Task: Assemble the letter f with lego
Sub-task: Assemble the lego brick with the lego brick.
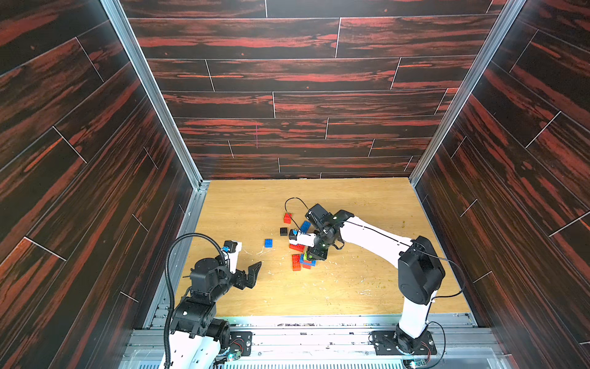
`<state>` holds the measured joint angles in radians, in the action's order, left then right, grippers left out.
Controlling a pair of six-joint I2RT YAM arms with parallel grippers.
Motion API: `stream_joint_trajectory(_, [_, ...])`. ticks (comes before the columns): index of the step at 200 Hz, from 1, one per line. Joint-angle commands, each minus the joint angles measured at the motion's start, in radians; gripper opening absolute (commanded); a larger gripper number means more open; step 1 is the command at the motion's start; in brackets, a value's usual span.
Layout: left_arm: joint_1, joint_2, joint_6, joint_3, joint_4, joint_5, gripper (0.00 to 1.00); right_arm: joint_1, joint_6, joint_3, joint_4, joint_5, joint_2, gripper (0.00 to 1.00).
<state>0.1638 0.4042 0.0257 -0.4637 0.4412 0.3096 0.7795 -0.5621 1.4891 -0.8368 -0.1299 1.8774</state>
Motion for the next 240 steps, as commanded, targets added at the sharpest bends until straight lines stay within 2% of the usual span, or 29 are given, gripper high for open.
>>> stream_joint_trajectory(1, [0.003, 0.001, -0.003, -0.003, -0.002, -0.003, 1.00, 0.008, -0.041, -0.073, -0.103, 0.053, 0.055, 0.22])
stream_joint_trajectory(62, [0.004, 0.003, -0.004, -0.003, -0.002, 0.000, 1.00, -0.002, -0.112, -0.067, -0.109, 0.028, 0.033, 0.24])
stream_joint_trajectory(150, [0.005, 0.002, -0.004, -0.004, -0.001, 0.004, 1.00, -0.001, -0.110, -0.005, -0.123, -0.003, 0.019, 0.29])
stream_joint_trajectory(240, [0.004, -0.002, -0.004, -0.002, 0.001, 0.001, 1.00, -0.009, -0.119, 0.014, -0.131, 0.026, 0.009, 0.27])
